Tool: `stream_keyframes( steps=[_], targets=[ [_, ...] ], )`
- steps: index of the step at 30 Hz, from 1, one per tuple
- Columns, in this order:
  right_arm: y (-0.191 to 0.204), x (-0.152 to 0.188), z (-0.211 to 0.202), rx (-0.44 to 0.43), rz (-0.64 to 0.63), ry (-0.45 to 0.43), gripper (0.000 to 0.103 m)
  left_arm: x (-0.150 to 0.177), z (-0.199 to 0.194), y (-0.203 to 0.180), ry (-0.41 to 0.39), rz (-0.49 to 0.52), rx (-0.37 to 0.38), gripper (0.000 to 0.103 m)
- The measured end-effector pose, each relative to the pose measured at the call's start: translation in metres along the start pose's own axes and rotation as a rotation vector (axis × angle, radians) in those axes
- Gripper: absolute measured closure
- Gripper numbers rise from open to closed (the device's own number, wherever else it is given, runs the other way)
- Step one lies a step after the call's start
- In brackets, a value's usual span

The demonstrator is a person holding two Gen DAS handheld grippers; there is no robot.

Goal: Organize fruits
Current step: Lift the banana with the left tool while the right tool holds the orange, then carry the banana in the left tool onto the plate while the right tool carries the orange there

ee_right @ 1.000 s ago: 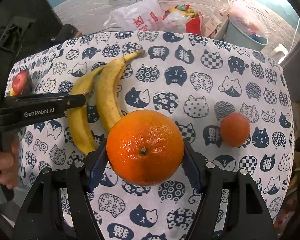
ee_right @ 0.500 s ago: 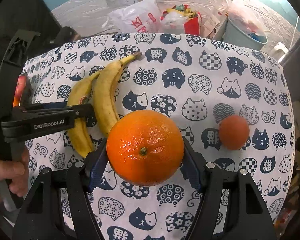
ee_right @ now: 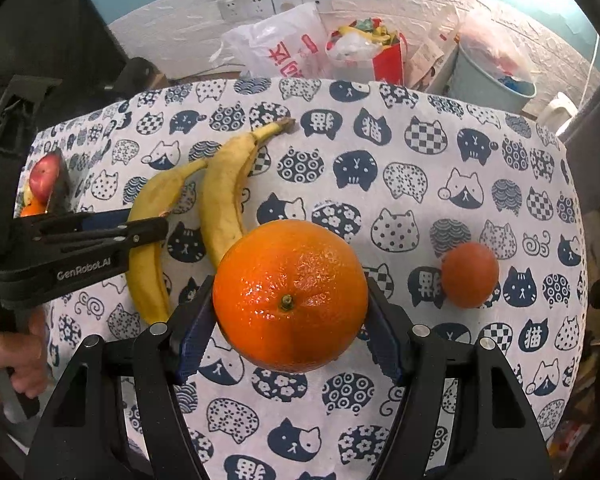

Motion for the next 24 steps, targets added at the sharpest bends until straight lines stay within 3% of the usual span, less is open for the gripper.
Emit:
stream_keyframes(
  steps=[9,24],
  targets=[
    [0.011,-0.002,-0.006,-0.011,-0.02,-0.012,0.034,0.003,-0.024,0.001,-0.022,0.026,0.014,0.067],
    [0.043,-0.016,-0.03,-0.047,-0.059,-0.079,0.034,0.003,-0.072,0.021,-0.13,0.056,-0.016,0.067]
  ],
)
Point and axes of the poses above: each gripper's, at about its wrist camera, not at the fingertips, and z roughly the way its jaws point, y to its left, x to its underside, the point moved 9 cm from there along z, roughly the way its jaws point, and after that the axes turned 9 degrees about -y, right-handed, at the moved point
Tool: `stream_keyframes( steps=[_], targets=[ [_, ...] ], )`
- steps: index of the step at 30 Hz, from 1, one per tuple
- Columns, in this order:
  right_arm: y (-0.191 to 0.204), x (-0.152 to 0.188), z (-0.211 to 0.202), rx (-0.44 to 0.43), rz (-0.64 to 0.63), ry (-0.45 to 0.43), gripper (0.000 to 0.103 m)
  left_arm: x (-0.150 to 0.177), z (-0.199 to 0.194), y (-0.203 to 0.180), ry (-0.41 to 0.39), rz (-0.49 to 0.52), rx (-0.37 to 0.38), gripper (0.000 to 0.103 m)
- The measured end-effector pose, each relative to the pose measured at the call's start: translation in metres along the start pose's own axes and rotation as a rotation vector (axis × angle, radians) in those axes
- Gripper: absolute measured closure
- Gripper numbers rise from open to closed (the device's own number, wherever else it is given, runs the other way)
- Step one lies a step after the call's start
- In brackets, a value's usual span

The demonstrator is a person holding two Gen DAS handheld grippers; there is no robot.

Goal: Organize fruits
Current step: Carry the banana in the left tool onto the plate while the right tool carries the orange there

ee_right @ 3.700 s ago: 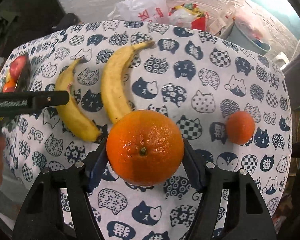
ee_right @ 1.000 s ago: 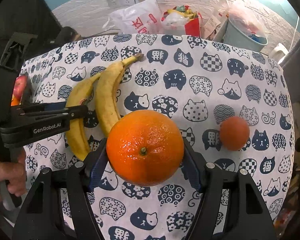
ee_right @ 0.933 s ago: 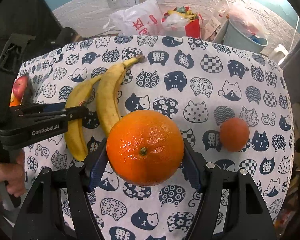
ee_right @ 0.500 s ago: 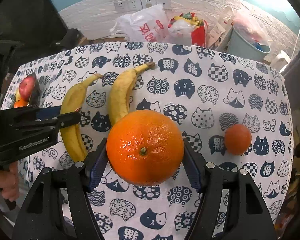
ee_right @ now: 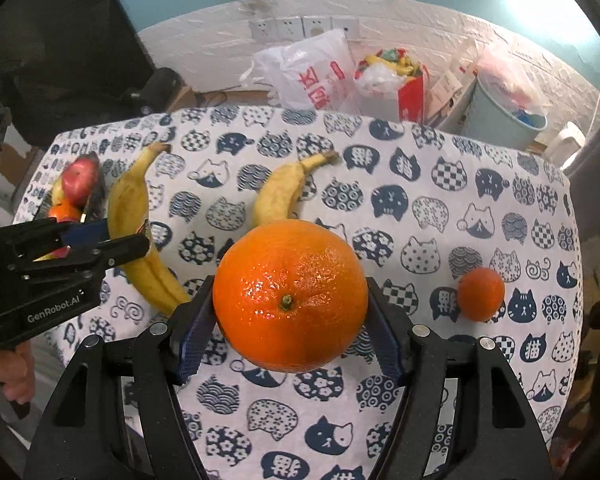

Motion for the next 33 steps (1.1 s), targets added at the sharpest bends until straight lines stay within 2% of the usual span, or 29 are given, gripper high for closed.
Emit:
stream_keyframes(
  steps=[14,33],
  targets=[
    [0.056,-0.024,-0.013,-0.063,-0.081,-0.048,0.034,-0.005,-0.06,0.042,-0.092,-0.039,-0.023,0.067],
    [0.155,-0.038,-0.011,-0.158,-0.21,-0.07,0.034,0.02,-0.116,0.117,-0.129,-0.179,-0.044,0.067]
  ],
)
Point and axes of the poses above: each gripper's, at about its wrist camera, not at the fingertips, and z roughly the way its jaws point, y to its left, x to its underside, the point moved 9 cm from there along z, roughly the way its jaws point, and after that the axes turned 9 degrees about -y, right-handed, at the moved point
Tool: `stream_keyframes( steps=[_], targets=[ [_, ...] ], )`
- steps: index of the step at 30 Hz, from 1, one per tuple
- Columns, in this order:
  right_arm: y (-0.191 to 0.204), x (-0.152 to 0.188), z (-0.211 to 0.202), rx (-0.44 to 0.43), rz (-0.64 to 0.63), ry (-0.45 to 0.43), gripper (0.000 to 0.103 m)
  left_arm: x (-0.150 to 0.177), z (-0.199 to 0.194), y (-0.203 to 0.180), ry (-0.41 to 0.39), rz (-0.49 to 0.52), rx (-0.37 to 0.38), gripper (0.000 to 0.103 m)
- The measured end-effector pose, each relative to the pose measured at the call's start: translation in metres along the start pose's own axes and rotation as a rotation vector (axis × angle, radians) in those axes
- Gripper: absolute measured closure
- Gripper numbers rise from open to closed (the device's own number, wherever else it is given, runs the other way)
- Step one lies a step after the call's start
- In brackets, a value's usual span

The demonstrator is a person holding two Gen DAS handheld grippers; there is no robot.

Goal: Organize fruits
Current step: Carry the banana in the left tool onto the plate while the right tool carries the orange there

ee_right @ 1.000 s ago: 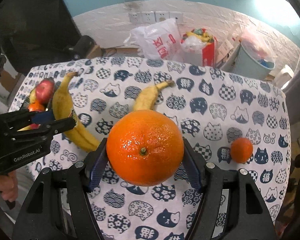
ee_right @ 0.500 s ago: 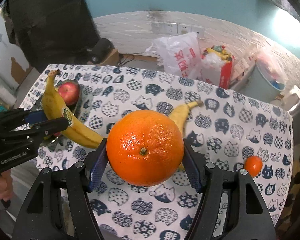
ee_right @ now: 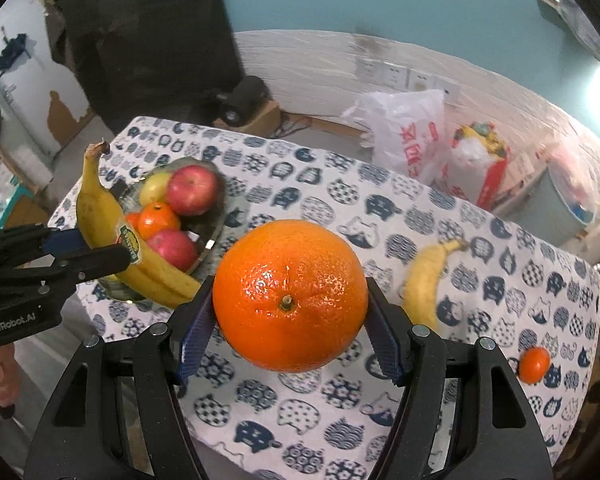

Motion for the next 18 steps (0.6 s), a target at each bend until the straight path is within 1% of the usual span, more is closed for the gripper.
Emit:
stream_keyframes(
  steps=[7,18],
  targets=[
    [0.029,-0.009,0.014,-0.035,-0.036,0.008,0.034,0.001,-0.013,0.025,-0.012,-0.039,-0.013,0.067],
    [0.078,-0.024,0.038,-0.087,-0.088,0.02,0.034,0.013,-0.017,0.082,-0.002,-0.153,-0.045,0.067]
  ],
)
Point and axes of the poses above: each gripper's, at about its wrist camera, not at the fingertips, and z roughly the way its jaws point, y to its left, x to its underside, the point moved 9 cm from there along z, roughly the way its jaws point, and after that the axes turned 9 degrees about -y, right-handed, at the moved point
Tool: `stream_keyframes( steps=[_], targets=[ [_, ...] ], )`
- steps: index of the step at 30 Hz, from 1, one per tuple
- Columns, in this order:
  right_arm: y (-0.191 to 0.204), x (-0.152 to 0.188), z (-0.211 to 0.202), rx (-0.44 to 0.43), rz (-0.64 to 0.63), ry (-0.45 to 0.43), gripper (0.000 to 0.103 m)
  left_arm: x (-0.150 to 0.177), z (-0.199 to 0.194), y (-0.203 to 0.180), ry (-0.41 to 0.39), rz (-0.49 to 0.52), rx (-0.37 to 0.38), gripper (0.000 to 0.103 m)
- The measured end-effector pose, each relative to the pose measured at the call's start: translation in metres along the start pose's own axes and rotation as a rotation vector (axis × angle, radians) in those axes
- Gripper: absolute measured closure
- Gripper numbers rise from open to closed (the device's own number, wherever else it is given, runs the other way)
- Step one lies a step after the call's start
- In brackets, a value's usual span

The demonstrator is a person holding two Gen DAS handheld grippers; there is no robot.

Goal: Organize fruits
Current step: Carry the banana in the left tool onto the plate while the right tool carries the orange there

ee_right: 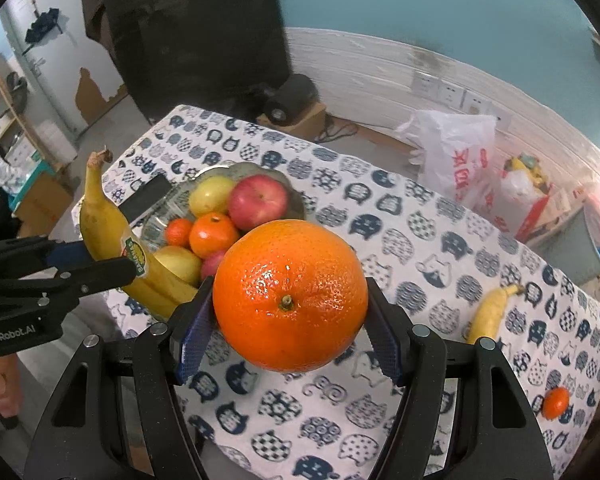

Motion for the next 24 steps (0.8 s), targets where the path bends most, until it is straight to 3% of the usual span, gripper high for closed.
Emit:
stream_keyframes(
  steps=[11,13,21,24],
  targets=[
    [0.019,-0.014,0.042,-0.026,-0.004,0.032,0.034,0.012,0.028,0.048,0.087,-0.125,0.001,0.07],
    [0.019,-0.015,0.051,-0.027,0.001,0.041,0.034,0.013,0.034,0.054,0.099,-0.139,-0.004,0.087],
    [0.014,-0.006,0.094,-0.016,-0.005,0.102,0.034,0.019,0.063,0.073,0.161,-0.181,-0.022,0.087],
    [0.012,0.001,0.106,-0.026,0.013,0.131,0.034,0.022,0.068,0.076,0.178,-0.188,-0.027,0.081]
  ],
)
Point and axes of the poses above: each gripper's, at about its wrist camera, not at the fingertips, and z roughly the way its jaws point, y to its left, x to its underside, the point moved 9 cm from there along z, roughly the way its jaws point, and after that the axes turned 9 degrees about -y, right-handed, at the moved point
